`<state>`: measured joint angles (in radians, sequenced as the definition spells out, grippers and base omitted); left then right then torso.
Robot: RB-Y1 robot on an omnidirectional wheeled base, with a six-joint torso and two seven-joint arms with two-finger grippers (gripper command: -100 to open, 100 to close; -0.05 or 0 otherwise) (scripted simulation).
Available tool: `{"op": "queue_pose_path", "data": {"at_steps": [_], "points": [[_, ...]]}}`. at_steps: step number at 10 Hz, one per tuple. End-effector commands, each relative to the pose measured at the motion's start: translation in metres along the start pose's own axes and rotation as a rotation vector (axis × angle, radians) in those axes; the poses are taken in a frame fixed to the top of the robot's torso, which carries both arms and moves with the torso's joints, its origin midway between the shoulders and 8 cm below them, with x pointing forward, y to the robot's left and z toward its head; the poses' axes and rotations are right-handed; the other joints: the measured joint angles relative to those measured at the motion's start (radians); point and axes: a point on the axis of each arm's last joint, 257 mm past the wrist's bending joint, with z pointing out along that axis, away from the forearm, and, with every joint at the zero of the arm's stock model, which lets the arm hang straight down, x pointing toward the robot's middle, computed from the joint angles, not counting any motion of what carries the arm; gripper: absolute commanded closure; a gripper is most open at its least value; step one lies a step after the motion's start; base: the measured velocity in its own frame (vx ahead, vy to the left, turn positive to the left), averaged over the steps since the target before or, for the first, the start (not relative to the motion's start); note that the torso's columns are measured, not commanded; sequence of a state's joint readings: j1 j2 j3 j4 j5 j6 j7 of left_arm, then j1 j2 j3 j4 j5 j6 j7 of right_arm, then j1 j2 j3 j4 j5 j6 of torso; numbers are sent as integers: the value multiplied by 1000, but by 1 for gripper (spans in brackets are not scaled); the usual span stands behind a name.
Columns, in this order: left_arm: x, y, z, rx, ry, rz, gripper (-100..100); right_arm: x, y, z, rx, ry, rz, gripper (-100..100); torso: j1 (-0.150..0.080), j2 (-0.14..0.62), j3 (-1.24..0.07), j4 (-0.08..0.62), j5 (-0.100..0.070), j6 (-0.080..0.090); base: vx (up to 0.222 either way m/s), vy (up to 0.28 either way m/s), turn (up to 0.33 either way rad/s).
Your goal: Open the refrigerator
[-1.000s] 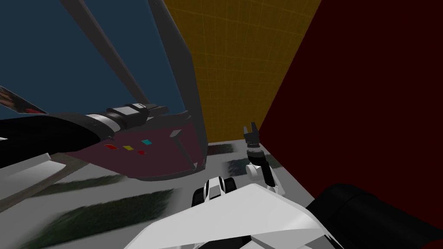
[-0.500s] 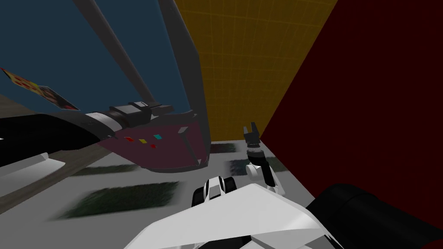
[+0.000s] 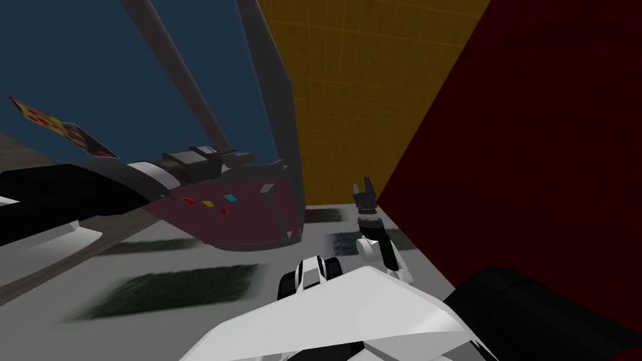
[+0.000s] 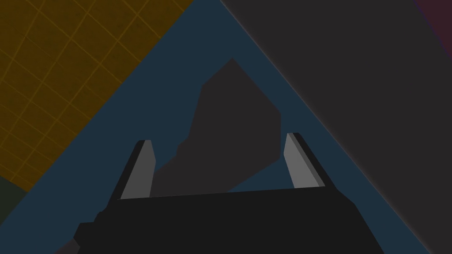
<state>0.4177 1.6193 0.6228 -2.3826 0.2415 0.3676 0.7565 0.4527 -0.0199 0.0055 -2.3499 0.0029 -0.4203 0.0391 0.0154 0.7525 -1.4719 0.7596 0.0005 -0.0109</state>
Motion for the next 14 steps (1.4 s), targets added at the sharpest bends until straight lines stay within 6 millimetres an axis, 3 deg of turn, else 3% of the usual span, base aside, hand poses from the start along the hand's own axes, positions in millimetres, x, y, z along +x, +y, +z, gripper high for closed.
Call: {"op": "queue_pose_path", "data": {"at_steps": [1,2,3,6,10,14], "points": [[-29,-5,-1,14,-62,9,100,0,0,0,0,0,0,0,2,0,0,-1,1,0,0,-7,-12],[17,-21,-2,39,51,9,100,0,0,0,0,0,0,0,3,0,0,0,1,-1,-139,220,120],[17,-21,-2,39,51,9,100,0,0,0,0,0,-1,0,9,6,6,-6,4,3,-201,266,31],[51,-55,-5,93,134,25,100,0,0,0,0,0,0,0,-7,-7,-2,-11,-1,7,-197,258,95],[51,-55,-5,93,134,25,100,0,0,0,0,0,0,0,-21,-20,-13,-14,-6,10,-37,42,8],[74,-75,-9,126,192,36,100,0,0,0,0,0,0,0,2,2,5,-11,4,7,-61,133,43]]}}
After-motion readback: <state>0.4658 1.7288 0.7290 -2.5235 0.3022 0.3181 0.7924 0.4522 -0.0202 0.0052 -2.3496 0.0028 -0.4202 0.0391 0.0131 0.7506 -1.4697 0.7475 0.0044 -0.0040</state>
